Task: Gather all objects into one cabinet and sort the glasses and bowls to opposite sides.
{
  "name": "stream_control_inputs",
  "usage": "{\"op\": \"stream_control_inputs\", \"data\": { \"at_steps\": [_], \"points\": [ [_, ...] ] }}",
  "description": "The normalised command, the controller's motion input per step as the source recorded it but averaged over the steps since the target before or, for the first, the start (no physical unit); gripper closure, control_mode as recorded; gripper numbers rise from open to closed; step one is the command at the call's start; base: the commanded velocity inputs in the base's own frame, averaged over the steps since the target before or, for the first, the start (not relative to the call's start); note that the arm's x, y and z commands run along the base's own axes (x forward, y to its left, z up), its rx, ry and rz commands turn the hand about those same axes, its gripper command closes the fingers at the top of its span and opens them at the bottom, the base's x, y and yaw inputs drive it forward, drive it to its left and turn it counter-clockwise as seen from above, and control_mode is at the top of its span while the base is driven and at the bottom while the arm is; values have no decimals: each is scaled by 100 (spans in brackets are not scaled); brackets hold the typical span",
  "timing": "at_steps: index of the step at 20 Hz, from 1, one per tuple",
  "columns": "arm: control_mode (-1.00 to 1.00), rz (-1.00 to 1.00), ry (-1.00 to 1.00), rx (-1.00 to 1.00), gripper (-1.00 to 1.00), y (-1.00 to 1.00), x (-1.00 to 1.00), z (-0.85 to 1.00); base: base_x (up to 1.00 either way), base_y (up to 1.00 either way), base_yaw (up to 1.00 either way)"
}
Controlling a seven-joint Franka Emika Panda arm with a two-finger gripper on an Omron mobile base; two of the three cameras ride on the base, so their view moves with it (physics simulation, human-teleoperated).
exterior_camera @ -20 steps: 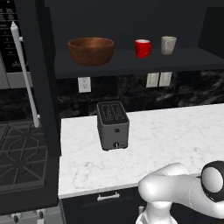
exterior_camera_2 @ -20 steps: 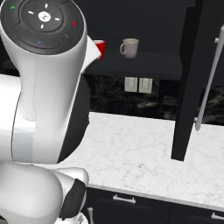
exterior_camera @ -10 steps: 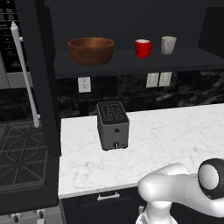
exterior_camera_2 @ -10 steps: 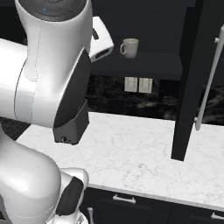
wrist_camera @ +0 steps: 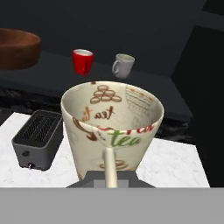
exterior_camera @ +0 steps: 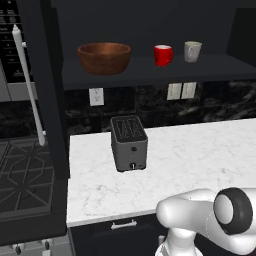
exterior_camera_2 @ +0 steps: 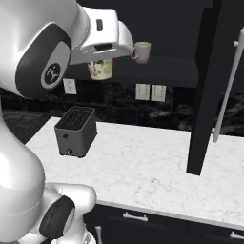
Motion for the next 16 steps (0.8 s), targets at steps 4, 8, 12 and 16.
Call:
{"op": "stream_control_inputs", "data": {
  "at_steps": [4, 8, 12, 16],
  "points": [
    [-100, -32, -17, 25, 100, -29, 27, -8, 0, 0, 0],
    [-100, -12, 0, 0, 100, -24, 6, 0, 0, 0, 0],
    [-100, -8, 0, 10, 100, -2, 32, 2, 0, 0, 0],
    [-100, 0, 2, 0, 100, 0, 52, 21, 0, 0, 0]
  ]
}}
